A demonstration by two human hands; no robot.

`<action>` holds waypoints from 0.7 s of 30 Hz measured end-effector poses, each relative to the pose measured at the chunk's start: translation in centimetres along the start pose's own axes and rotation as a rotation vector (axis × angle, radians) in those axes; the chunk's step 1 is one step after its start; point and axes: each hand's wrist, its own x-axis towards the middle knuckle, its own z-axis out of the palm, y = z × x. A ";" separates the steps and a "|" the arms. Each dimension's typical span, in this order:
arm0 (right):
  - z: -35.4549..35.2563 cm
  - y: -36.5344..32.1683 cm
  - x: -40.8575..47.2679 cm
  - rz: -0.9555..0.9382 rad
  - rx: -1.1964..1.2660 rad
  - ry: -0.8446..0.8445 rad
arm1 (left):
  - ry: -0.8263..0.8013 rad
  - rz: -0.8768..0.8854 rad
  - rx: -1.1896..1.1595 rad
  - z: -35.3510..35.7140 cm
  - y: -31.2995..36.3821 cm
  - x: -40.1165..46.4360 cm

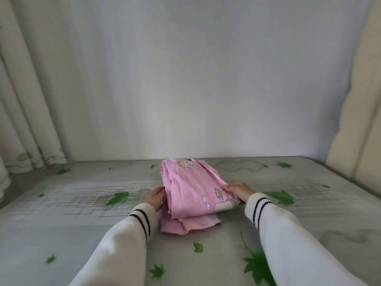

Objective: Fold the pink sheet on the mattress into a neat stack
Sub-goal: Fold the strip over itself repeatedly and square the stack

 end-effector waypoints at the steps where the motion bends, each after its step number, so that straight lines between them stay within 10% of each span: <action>1: 0.3 -0.1 -0.3 0.026 0.006 -0.023 | 0.010 -0.005 -0.024 -0.3 0.0 -0.3; 21: 14.9 -3.7 -6.9 -0.050 0.240 -0.637 | 0.428 0.179 0.121 -4.0 -1.5 -5.5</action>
